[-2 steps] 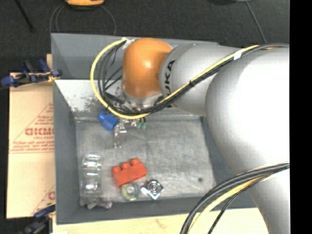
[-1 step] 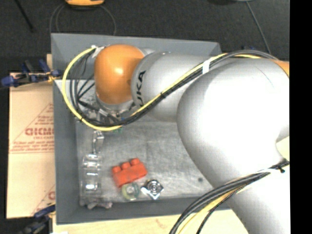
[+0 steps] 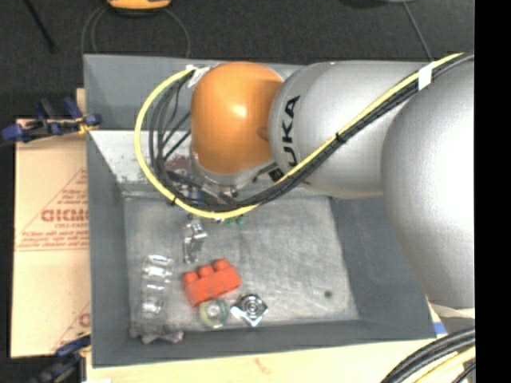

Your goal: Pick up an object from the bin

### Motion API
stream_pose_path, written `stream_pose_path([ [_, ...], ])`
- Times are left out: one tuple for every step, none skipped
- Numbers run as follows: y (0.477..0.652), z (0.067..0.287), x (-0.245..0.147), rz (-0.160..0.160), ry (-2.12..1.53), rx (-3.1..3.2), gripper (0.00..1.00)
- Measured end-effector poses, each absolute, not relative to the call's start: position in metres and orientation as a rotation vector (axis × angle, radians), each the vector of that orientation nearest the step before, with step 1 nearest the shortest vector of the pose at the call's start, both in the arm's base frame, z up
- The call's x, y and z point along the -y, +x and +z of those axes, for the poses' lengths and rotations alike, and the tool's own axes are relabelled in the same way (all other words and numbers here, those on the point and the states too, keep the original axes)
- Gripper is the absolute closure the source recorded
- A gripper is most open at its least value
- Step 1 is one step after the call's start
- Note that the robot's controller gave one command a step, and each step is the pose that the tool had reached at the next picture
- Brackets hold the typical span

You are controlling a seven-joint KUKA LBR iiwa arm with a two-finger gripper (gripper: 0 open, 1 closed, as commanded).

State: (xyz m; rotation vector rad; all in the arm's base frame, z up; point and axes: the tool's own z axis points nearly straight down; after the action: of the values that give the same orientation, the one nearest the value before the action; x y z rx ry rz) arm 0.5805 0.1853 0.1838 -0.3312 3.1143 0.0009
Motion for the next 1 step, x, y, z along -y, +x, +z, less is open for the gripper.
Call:
stream_pose_path([
  [0.5128,0.1399,-0.1813,0.0,-0.794,-3.043,0.0],
])
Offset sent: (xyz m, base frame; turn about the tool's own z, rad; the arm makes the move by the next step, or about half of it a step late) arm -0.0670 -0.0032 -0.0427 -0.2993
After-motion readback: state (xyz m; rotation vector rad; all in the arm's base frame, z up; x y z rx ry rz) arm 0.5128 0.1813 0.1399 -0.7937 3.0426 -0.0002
